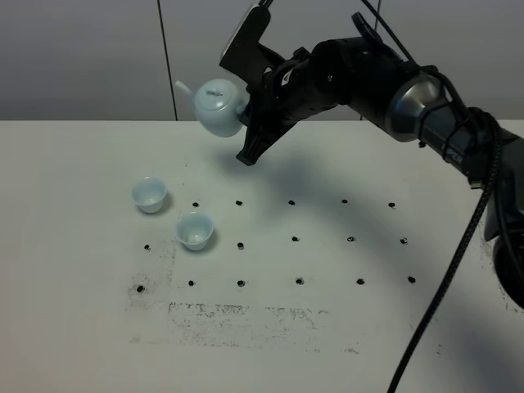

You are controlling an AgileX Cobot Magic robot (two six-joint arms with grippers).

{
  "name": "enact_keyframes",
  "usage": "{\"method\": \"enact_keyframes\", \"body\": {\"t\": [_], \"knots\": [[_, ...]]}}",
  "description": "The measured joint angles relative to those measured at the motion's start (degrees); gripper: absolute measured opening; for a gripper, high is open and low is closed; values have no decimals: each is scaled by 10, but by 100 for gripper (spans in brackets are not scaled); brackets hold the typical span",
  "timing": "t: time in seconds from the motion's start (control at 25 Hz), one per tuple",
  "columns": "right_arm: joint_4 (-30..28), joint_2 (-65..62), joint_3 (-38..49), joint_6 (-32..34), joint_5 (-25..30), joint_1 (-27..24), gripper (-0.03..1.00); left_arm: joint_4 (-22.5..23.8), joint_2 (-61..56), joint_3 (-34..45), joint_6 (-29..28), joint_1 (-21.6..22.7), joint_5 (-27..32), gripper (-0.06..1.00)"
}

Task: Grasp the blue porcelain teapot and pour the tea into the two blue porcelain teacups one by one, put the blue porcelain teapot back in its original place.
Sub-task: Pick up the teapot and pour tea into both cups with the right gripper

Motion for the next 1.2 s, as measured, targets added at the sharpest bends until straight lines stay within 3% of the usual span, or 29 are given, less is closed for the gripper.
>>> {"method": "enact_keyframes", "body": {"t": [0.32, 0.72, 1.2], "knots": [[19, 53, -55, -111, 34, 19, 3, 0, 0, 0, 0, 0, 0, 52], [-18, 66, -59, -165, 34, 36, 3, 0, 0, 0, 0, 0, 0, 52], [-148, 70, -59, -174, 35, 75, 3, 0, 0, 0, 0, 0, 0, 52]]}}
